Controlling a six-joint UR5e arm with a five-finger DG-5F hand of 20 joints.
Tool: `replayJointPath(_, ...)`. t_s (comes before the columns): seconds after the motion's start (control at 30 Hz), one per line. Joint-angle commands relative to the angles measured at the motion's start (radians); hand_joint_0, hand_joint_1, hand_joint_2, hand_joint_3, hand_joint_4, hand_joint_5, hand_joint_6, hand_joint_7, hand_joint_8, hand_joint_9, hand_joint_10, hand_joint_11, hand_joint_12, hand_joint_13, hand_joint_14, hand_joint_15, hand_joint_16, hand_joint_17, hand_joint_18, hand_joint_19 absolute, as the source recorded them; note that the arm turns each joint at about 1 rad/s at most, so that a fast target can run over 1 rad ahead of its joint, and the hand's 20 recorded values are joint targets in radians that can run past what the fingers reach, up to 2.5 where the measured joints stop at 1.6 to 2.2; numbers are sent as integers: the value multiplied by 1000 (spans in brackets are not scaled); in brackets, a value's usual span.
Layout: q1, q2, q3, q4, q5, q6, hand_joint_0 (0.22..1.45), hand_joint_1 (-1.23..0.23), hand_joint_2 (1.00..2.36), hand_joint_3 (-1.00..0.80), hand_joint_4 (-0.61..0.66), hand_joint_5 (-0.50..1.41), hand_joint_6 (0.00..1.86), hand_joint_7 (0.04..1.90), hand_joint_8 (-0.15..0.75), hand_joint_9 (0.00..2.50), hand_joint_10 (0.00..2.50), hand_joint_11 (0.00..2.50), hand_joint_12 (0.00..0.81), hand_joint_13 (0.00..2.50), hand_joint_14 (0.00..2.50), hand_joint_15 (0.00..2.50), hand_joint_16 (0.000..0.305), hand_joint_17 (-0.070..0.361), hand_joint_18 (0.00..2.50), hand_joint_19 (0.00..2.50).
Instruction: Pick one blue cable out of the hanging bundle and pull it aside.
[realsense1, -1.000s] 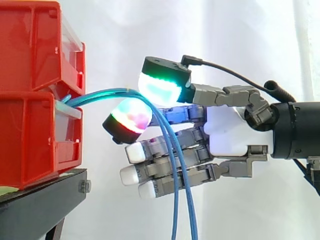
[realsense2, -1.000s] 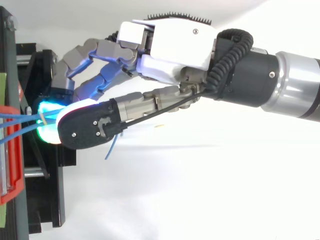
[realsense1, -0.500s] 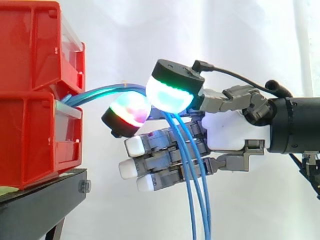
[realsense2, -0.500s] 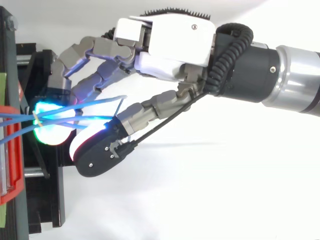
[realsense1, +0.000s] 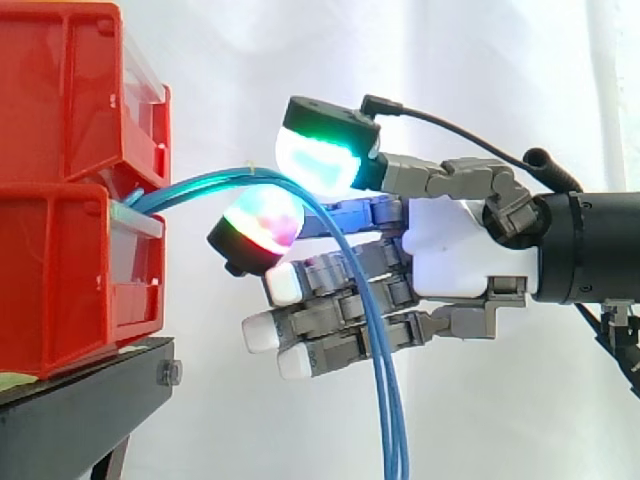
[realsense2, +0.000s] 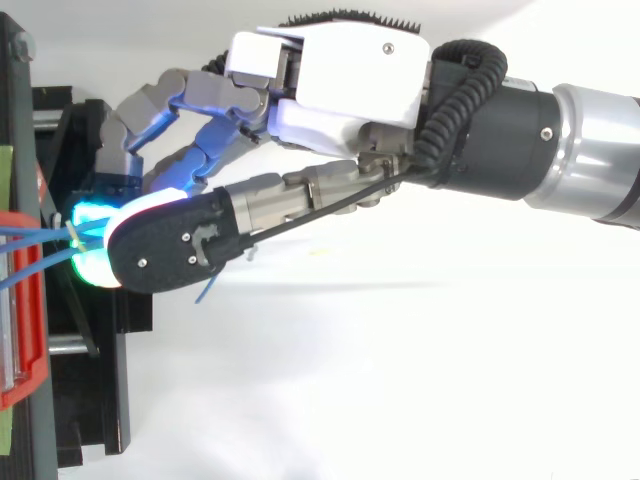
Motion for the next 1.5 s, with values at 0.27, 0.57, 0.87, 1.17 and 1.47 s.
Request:
replayJointPath(0.27, 0, 0, 0, 3, 0, -3, 770, -833, 1023, -159, -221, -163, 973, 1023, 241, 865, 18, 559, 283, 671, 17, 422, 42, 95, 537, 418)
replayJointPath(0.57, -3, 0, 0, 3, -11, -15, 822, -873, 1000, -500, -284, -159, 974, 1043, 213, 874, 20, 543, 268, 690, 16, 391, 40, 91, 592, 354)
replayJointPath(0.87, -6, 0, 2, 2, -18, -31, 606, -788, 1000, -500, -27, -126, 942, 785, 234, 947, 18, 547, 280, 740, 18, 440, 41, 92, 609, 404)
replayJointPath(1.17, -6, 0, 2, 0, -18, -32, 505, -585, 1000, -500, 37, -128, 886, 851, 265, 957, 17, 525, 314, 751, 19, 448, 48, 109, 612, 431)
replayJointPath(1.47, -6, 0, 2, 0, -18, -32, 604, -662, 1017, -236, 14, -131, 895, 957, 257, 944, 20, 548, 300, 740, 19, 460, 45, 101, 584, 456)
